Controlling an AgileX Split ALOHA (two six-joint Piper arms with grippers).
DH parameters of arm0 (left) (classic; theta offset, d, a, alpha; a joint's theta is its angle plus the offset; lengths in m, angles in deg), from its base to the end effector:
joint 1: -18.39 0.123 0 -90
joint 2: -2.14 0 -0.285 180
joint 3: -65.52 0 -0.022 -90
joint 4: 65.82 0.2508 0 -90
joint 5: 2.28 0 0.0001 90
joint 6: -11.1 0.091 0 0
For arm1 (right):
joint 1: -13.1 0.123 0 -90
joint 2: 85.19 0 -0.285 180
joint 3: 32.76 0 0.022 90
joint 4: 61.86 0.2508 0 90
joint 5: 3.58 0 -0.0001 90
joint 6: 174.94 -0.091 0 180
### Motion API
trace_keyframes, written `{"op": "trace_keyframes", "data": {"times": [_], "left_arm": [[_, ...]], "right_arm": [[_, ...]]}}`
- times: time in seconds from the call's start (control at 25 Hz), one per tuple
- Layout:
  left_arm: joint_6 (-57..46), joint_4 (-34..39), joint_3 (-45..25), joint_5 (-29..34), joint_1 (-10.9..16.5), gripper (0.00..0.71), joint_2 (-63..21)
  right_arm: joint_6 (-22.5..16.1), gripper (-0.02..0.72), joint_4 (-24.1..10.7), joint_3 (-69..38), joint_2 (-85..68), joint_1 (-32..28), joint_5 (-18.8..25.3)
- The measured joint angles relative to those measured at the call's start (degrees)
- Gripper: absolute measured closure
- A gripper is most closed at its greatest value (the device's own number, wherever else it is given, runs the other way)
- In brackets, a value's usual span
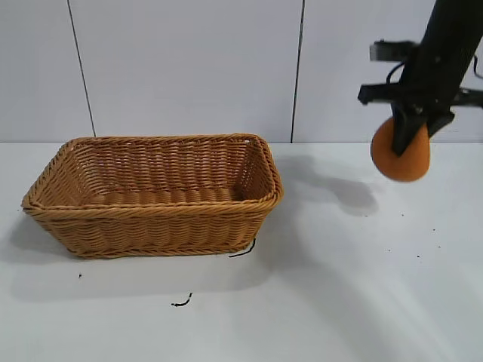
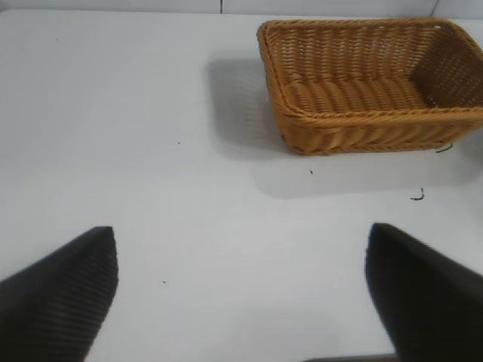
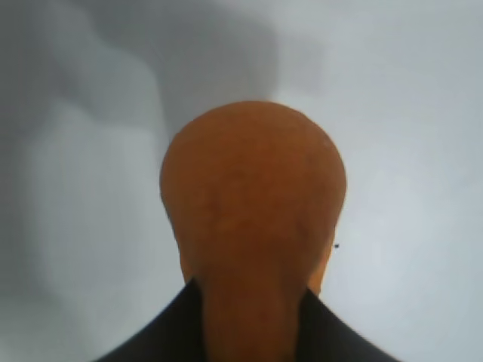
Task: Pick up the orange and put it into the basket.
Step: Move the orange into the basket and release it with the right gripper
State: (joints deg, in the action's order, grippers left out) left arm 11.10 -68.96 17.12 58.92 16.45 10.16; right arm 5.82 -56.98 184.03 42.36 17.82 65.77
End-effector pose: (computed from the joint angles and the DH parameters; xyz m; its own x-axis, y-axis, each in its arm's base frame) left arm -0.0051 -0.0042 0.2776 -0.4646 -0.0107 -0.8854 0.0641 0.9969 -0.0456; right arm 0.4535 0.0447 0.2823 -0.9385 -0.0606 -0.3400 -0.0933 0.9924 0.0806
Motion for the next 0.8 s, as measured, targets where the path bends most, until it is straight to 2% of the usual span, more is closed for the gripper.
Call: {"op": "trace_keyframes", "data": {"times": [0.2, 0.4, 0.68, 0.8], "left_arm": [[0.0, 0.0, 0.0, 0.0, 0.0, 0.071, 0.0], [0.0, 0.0, 0.0, 0.0, 0.0, 0.071, 0.0], [0.0, 0.0, 0.0, 0.0, 0.0, 0.071, 0.0], [0.0, 0.0, 0.0, 0.0, 0.0, 0.071, 0.0]], "right_arm": [[-0.76, 0.606, 0.0, 3.01, 0.0, 5.42, 0.22], [-0.76, 0.606, 0.05, 3.01, 0.19, 13.82, -0.27], [-1.7, 0.606, 0.21, 3.02, 3.56, 25.59, -6.45], [-1.76, 0.606, 0.42, 3.02, 6.77, 29.46, -10.57]]}}
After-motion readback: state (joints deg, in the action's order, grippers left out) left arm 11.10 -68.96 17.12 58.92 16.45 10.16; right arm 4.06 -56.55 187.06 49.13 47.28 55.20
